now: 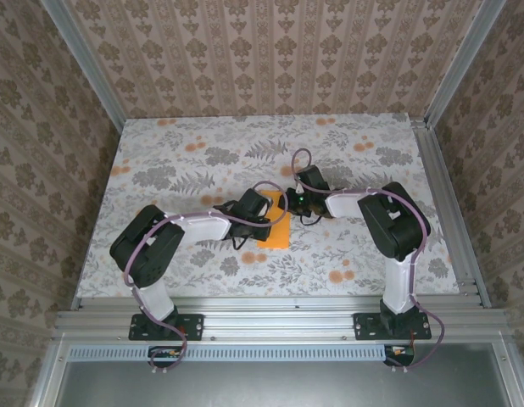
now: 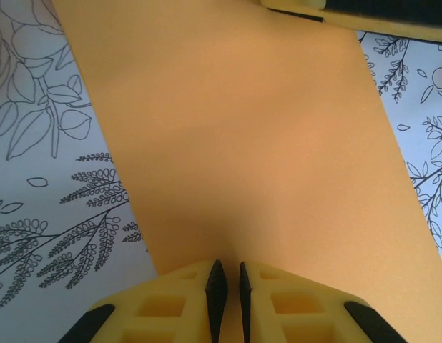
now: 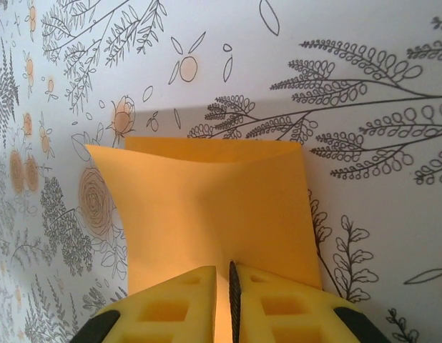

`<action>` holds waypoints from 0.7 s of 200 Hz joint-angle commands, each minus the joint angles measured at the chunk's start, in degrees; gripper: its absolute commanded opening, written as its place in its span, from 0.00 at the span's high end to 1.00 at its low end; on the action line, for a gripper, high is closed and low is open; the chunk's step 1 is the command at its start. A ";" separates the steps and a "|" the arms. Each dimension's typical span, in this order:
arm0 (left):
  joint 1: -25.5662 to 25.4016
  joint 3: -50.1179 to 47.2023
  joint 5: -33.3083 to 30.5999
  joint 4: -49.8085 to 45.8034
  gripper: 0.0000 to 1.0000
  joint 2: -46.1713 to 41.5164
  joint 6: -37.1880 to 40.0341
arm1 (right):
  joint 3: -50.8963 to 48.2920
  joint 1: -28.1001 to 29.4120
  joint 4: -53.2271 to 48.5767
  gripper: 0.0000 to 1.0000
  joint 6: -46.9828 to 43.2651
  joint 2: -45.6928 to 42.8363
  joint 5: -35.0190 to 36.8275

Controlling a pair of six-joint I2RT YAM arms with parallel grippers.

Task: Fold a paper plane with a square sheet of paper (pick it up from the middle)
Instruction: Fold the square sheet of paper in half at the center of the table.

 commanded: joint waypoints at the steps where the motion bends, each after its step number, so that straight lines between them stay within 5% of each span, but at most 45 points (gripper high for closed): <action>1: 0.11 -4.82 -2.44 -14.79 0.81 3.27 1.32 | 1.87 -3.04 -2.42 0.82 -0.59 3.91 7.79; 140: 0.08 -6.75 -2.97 -14.51 0.81 1.62 0.71 | 12.24 -5.48 -8.61 0.82 -2.56 9.27 10.16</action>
